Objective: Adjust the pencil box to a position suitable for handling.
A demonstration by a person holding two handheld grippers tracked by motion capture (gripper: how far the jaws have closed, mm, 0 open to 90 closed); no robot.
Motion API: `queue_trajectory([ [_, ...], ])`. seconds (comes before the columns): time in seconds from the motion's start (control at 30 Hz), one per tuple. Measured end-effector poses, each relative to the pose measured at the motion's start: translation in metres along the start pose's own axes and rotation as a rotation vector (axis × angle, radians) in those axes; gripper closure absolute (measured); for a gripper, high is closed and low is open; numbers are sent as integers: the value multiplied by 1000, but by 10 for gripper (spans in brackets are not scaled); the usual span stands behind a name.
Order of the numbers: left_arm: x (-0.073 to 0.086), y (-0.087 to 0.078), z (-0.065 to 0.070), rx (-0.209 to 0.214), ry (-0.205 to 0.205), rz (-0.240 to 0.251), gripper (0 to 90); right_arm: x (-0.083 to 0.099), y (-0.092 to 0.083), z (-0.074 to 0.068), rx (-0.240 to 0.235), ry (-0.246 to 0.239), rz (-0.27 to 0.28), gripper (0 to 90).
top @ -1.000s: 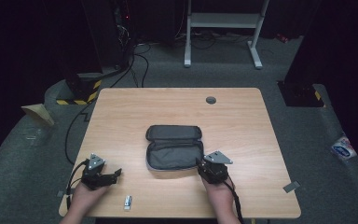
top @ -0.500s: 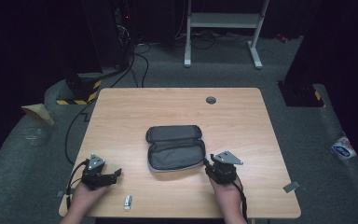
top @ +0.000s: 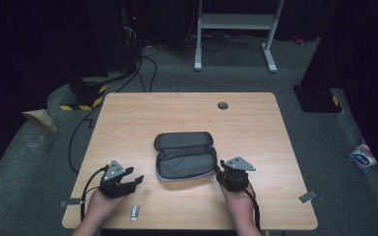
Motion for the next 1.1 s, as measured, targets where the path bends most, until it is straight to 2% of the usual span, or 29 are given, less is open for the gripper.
queue_trajectory([
  [0.03,-6,4,8,14,23,-3,443,0,1,0,1,0,1,667],
  [0.2,-17,18,29,82,34,-25,423,-3,3,1,-2,-1,0,664],
  [0.33,-20,25,40,79,67,-42,425,-4,5,1,-3,2,-3,663],
  [0.43,-22,30,41,62,72,-48,443,-3,7,2,-4,-9,-12,663],
  [0.77,-27,43,37,46,30,-40,478,-1,9,6,2,4,-16,659],
  [0.97,-24,37,35,48,36,-32,473,-3,4,7,1,-3,2,659],
  [1.1,-19,27,28,50,19,-21,482,-3,-4,9,7,0,17,659],
])
Point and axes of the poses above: each handheld gripper's, and its own axes: y roughly forward along the jaws, x roughly out of its underside, z roughly to its right, the point moved 3 cm from there along y, roughly forward along the jaws, and after that the axes turned 9 degrees about -x, right-handed, at the moved point
